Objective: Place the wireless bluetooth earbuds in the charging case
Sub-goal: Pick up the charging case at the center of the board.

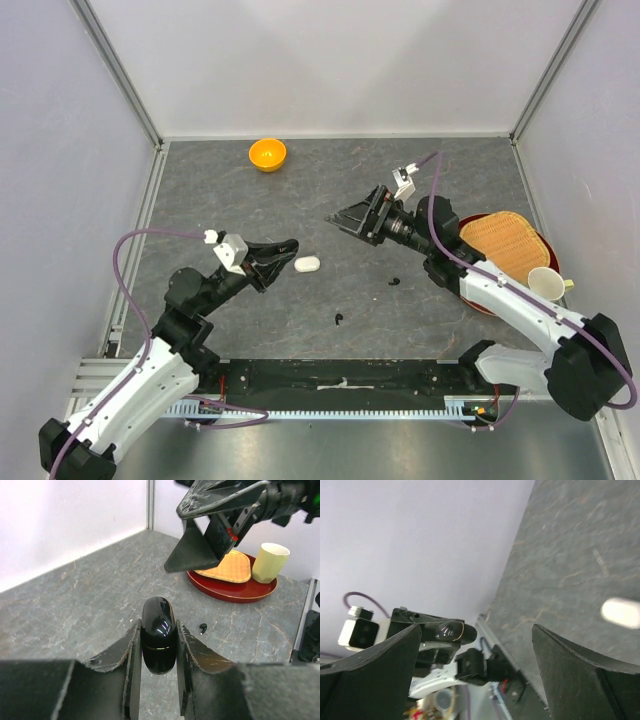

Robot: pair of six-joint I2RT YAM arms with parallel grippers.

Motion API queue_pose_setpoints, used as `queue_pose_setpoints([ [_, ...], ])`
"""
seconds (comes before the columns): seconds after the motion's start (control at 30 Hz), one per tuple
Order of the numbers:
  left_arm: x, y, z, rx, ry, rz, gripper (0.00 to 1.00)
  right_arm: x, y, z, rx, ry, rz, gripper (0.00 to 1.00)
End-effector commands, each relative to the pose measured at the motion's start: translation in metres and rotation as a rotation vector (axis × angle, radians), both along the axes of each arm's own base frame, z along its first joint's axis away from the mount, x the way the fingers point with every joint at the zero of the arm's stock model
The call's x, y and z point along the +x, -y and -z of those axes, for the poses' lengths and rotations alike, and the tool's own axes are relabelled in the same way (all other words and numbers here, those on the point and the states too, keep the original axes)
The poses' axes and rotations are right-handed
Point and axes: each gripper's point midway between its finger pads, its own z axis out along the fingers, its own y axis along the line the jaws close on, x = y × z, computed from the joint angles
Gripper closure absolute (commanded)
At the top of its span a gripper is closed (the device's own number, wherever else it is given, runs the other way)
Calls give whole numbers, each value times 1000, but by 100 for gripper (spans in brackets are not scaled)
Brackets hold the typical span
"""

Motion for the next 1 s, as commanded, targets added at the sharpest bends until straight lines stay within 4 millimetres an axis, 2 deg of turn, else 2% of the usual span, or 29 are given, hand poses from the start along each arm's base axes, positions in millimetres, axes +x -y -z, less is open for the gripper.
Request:
queue_pose_setpoints([
  [0.0, -10, -2, -30, -41, 269, 21, 98, -27, -20, -22, 252, -110, -173, 2],
  [0.3, -10, 9, -25, -59, 237, 77, 98, -48, -56, -5, 255, -199, -267, 2],
  [0.33, -11, 9, -26, -61, 241, 81, 98, -49, -59, -10, 278, -182, -279, 2],
  [0.4, -11, 12, -25, -56, 234, 94, 98, -52, -66, -7, 305, -216, -298, 3],
  [0.43, -11, 13, -25, -55, 235, 101, 98, -54, -68, -12, 328, -205, -313, 4],
  [0.7, -11, 14, -22, -50, 229, 111, 98, -57, -82, -11, 398, -260, -359, 26],
  [0.97, -5, 11, -20, -53, 218, 69, 98, -62, -86, -9, 387, -288, -375, 29],
])
